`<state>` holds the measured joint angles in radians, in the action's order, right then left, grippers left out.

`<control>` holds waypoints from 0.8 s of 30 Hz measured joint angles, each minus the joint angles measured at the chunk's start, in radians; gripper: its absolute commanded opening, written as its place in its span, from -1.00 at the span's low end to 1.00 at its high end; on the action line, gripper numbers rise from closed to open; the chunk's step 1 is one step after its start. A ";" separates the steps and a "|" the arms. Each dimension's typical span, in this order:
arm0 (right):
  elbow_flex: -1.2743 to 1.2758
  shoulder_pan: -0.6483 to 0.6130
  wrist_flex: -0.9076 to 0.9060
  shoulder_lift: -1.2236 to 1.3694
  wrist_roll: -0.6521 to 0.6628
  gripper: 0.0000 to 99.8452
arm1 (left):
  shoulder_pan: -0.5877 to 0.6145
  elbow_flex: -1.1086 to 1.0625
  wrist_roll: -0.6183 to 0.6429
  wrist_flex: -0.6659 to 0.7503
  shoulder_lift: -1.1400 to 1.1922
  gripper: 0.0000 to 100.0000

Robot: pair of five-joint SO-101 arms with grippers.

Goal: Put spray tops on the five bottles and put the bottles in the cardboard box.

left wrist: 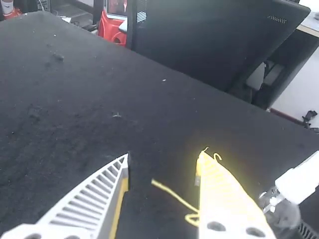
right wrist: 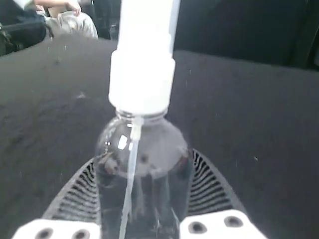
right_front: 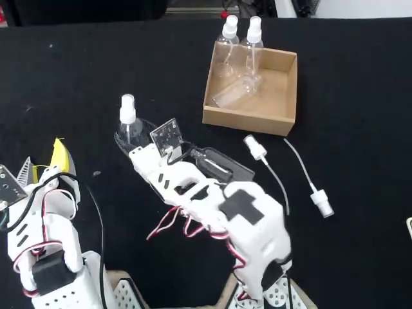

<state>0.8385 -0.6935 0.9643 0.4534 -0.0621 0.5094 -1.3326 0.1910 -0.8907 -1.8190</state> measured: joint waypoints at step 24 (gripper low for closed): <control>0.075 -0.040 0.095 0.015 0.000 -0.55 | 0.000 0.000 0.008 0.000 0.002 -0.57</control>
<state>0.9137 -0.7334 1.0595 0.4687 -0.0621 0.5094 -1.3326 0.1987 -0.8907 -1.8174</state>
